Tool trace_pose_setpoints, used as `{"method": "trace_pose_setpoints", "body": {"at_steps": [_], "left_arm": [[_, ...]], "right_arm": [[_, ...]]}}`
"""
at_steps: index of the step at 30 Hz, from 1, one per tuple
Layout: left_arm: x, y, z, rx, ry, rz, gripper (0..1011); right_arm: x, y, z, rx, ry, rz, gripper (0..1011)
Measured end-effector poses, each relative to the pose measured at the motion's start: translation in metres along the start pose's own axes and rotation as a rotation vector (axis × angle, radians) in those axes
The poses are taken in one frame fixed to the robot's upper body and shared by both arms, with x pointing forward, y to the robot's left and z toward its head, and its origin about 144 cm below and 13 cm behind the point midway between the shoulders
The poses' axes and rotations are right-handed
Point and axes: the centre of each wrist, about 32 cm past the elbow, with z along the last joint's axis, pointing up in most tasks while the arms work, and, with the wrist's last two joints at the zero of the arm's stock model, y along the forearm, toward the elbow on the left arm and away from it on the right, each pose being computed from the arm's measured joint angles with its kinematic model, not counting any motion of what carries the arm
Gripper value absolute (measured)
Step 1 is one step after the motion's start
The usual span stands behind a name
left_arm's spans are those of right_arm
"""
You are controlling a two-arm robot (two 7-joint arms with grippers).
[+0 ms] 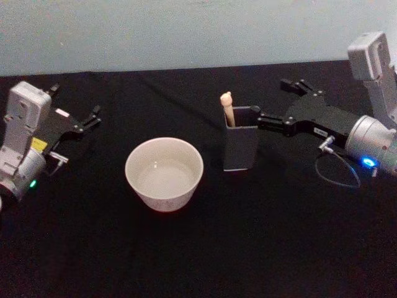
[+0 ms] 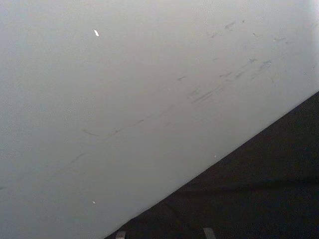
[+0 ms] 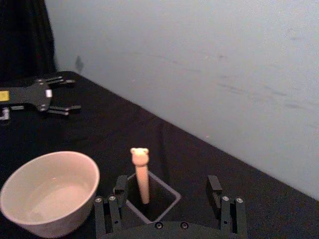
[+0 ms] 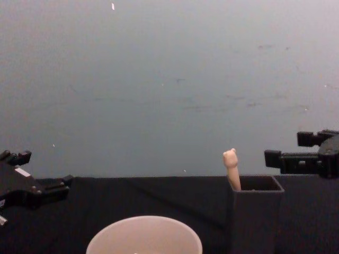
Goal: Pick up the stirring spoon with one hand, stir inside the cup, then place it back in its original position.
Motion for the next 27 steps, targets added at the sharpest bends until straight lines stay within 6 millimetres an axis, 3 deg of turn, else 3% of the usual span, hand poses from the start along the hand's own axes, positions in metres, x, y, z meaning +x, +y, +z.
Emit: {"method": "trace_pose_setpoints", "body": {"at_steps": [15,27], "left_arm": [[0.0,0.0,0.0,0.0,0.0,0.0,1001],[0.0,0.0,0.0,0.0,0.0,0.0,1001]], "right_arm": [[0.006,0.023,0.012,-0.098,0.02,0.123,1002],[0.008,0.045,0.013,-0.147,0.055,0.123,1002]]}}
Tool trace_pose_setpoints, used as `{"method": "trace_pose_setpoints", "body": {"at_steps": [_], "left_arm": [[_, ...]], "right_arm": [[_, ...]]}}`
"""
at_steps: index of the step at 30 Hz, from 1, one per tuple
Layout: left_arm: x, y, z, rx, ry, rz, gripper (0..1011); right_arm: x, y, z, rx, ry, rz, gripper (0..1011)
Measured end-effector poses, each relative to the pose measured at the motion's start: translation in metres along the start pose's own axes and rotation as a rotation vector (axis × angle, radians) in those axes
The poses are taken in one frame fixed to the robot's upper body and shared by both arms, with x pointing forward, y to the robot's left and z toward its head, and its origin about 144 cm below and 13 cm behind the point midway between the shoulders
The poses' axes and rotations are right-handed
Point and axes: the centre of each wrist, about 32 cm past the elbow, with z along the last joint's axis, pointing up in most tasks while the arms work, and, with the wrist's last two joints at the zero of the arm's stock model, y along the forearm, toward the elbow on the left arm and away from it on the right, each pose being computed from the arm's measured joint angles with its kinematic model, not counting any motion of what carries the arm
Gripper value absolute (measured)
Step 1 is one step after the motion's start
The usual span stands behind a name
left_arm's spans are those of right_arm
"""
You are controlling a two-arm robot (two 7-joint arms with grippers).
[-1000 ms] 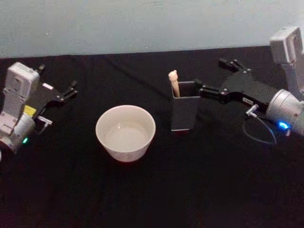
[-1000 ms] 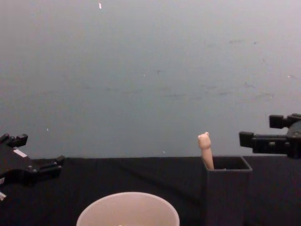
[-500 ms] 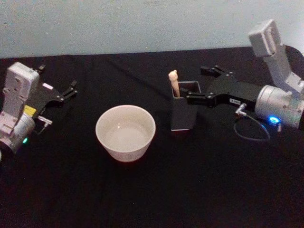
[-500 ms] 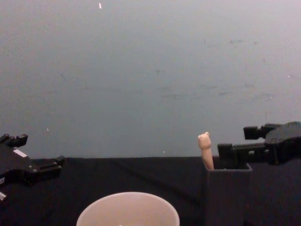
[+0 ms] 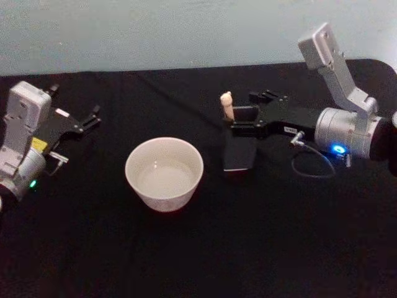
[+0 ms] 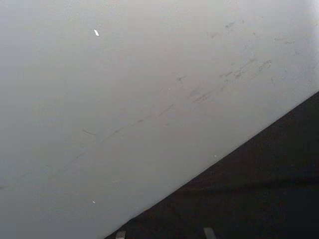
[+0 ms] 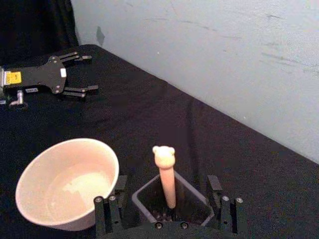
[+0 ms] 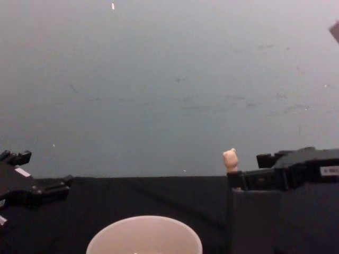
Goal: Pick up the stirring spoon with one hand, stir inside the cup, then place it back in its original position.
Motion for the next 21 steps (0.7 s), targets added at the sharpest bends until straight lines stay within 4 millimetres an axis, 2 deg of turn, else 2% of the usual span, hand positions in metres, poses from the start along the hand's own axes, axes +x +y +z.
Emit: {"method": "trace_pose_setpoints", "body": {"at_steps": [21], "left_arm": [[0.0,0.0,0.0,0.0,0.0,0.0,1002]], "right_arm": [[0.004,0.025,0.003,0.004,0.018,0.006,1002]]}}
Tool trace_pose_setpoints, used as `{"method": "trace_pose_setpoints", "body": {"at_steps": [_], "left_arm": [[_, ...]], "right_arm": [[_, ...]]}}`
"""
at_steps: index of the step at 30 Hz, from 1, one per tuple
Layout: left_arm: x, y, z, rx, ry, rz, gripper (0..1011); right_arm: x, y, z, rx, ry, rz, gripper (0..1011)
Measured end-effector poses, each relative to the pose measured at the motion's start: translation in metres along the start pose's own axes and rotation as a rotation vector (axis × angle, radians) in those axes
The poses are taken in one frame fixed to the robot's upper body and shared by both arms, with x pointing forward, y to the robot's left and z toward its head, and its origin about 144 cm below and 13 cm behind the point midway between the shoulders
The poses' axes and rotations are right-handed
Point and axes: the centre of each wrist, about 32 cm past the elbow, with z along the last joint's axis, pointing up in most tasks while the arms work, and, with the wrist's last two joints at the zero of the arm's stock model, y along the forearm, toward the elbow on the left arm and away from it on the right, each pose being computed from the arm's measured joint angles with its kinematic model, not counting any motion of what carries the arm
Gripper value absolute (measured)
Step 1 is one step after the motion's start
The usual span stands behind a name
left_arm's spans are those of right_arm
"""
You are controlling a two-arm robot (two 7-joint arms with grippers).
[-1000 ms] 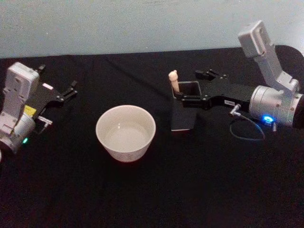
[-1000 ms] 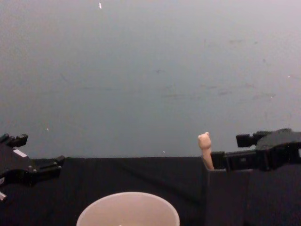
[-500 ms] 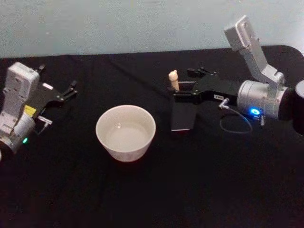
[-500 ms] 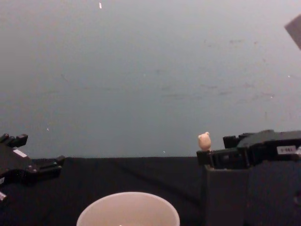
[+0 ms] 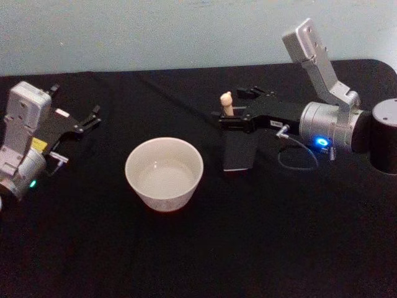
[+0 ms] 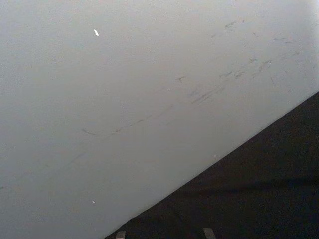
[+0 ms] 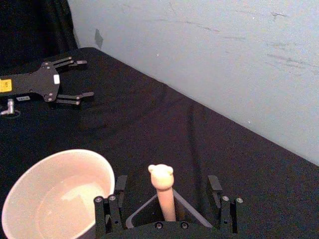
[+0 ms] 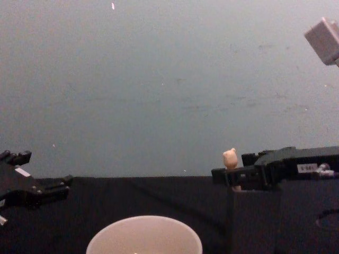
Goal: Pick up the stirring spoon with one hand, stir inside the cup, then place it back in its original position.
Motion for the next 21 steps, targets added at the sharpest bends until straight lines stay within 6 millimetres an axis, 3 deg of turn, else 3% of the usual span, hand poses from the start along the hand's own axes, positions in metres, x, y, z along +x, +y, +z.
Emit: {"method": "trace_pose_setpoints", "body": {"at_steps": [21], "left_arm": [[0.0,0.0,0.0,0.0,0.0,0.0,1001]], "right_arm": [[0.0008,0.0008,0.0001,0.003,0.001,-0.001,1002]]}}
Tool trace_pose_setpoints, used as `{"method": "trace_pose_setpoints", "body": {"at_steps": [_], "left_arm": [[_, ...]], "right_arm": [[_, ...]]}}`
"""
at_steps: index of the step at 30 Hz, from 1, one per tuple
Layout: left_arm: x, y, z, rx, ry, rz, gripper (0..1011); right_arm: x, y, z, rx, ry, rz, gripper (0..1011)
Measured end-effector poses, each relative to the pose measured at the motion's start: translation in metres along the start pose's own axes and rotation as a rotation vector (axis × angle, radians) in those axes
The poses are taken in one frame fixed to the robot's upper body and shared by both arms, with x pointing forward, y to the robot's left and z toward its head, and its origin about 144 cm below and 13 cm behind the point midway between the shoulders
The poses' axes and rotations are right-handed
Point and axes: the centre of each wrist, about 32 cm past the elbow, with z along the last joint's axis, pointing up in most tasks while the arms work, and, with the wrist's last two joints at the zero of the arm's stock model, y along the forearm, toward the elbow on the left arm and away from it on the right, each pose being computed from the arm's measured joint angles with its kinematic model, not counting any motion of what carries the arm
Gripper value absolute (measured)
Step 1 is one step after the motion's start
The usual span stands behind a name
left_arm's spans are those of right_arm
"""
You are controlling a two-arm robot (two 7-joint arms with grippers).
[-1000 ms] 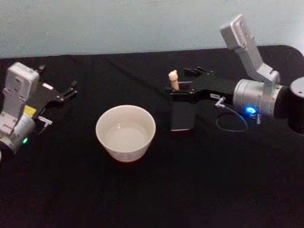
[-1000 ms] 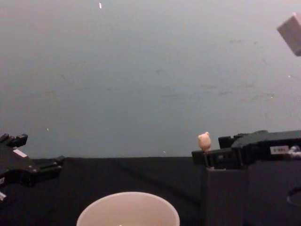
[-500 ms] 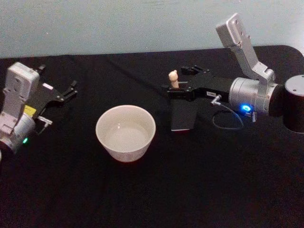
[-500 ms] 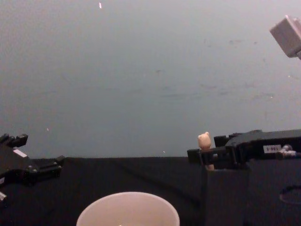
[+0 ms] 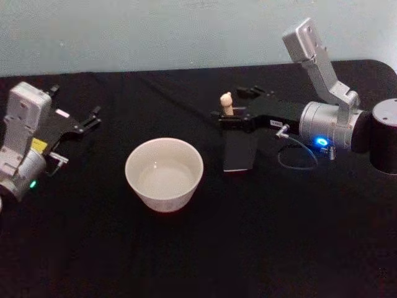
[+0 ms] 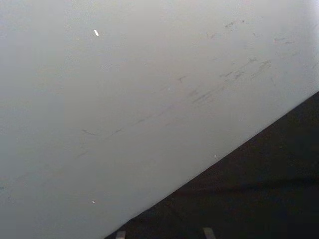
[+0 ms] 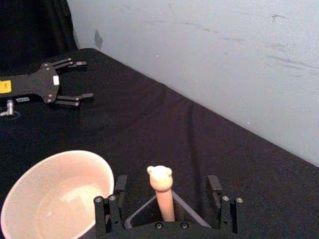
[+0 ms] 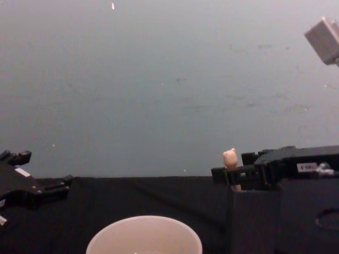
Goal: Pick up the stirring spoon with one hand, stir inside the cup, then place it back in its original position.
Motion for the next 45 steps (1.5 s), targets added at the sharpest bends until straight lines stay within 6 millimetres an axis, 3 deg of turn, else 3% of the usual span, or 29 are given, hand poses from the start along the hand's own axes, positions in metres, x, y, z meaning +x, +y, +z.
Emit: {"method": "trace_pose_setpoints", "body": {"at_steps": [29,34,45], "left_arm": [[0.0,0.0,0.0,0.0,0.0,0.0,1001],[0.0,0.0,0.0,0.0,0.0,0.0,1001],[0.0,0.0,0.0,0.0,0.0,0.0,1001]], "right_arm": [[-0.0003,0.0015,-0.0012,-0.001,-0.036,-0.008,993],[-0.0003,0.0015,-0.0012,-0.001,-0.036,-0.008,903],[-0.0004,0.0015,-0.001,-0.001,-0.036,-0.008,569]]}}
